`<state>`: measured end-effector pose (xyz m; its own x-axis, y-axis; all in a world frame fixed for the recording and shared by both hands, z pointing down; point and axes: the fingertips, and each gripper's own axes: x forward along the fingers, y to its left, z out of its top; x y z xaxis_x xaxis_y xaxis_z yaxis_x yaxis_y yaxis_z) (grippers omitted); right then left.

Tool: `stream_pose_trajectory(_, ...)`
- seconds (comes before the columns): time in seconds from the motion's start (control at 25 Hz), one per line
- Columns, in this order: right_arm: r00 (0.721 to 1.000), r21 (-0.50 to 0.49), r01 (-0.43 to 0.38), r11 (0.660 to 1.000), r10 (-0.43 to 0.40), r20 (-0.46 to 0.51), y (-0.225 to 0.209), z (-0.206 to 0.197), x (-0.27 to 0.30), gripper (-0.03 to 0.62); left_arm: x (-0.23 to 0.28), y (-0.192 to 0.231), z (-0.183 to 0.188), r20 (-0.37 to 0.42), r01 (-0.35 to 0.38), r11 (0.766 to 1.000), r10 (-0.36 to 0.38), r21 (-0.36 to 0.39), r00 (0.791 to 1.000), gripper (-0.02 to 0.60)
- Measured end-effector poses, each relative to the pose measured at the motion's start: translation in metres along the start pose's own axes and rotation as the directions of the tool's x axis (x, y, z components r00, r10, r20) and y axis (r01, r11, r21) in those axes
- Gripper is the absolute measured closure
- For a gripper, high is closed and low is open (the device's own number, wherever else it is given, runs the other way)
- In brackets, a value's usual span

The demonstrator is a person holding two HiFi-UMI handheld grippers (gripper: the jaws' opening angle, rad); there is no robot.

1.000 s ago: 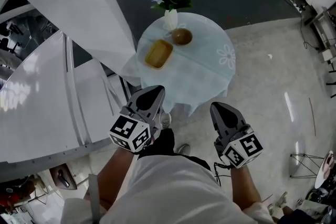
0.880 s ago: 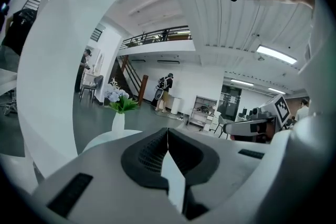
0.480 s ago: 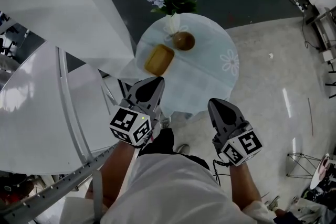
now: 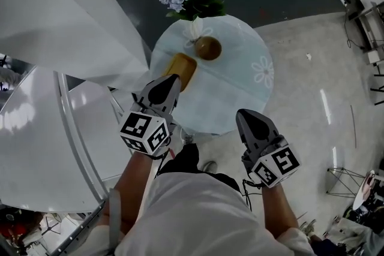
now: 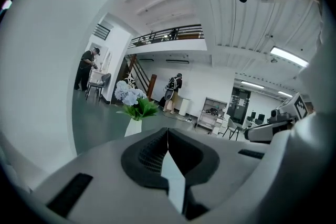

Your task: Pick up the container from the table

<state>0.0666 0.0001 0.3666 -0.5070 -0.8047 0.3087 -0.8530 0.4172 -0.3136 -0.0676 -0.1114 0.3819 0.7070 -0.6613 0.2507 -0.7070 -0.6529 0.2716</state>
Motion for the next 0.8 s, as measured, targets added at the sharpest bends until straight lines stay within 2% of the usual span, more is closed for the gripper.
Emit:
stream_pose_trajectory(0.12, 1.000, 0.010, 0.010, 1.000, -0.010, -0.001, -0.006, 0.005, 0.014, 0.580, 0.018, 0.019, 0.004, -0.002, -0.010, 1.000, 0.010, -0.005, 1.000, 0.561)
stream_pose_trajectory(0.36, 0.999, 0.022, 0.034, 0.999, -0.034, 0.000, -0.018, 0.015, 0.044, 0.580, 0.047, 0.045, 0.011, -0.021, 0.018, 1.000, -0.018, 0.006, 1.000, 0.561)
stream_pose_trajectory(0.6, 0.999, 0.024, 0.048, 0.999, -0.048, -0.005, -0.027, 0.022, 0.073, 0.580, 0.054, 0.067, 0.007, -0.050, 0.038, 0.999, -0.037, 0.006, 0.998, 0.561)
stream_pose_trajectory(0.8, 0.999, 0.025, 0.030, 0.999, -0.030, -0.018, -0.026, 0.029, 0.088, 0.580, 0.052, 0.079, 0.003, -0.075, 0.024, 1.000, -0.025, -0.006, 0.997, 0.561)
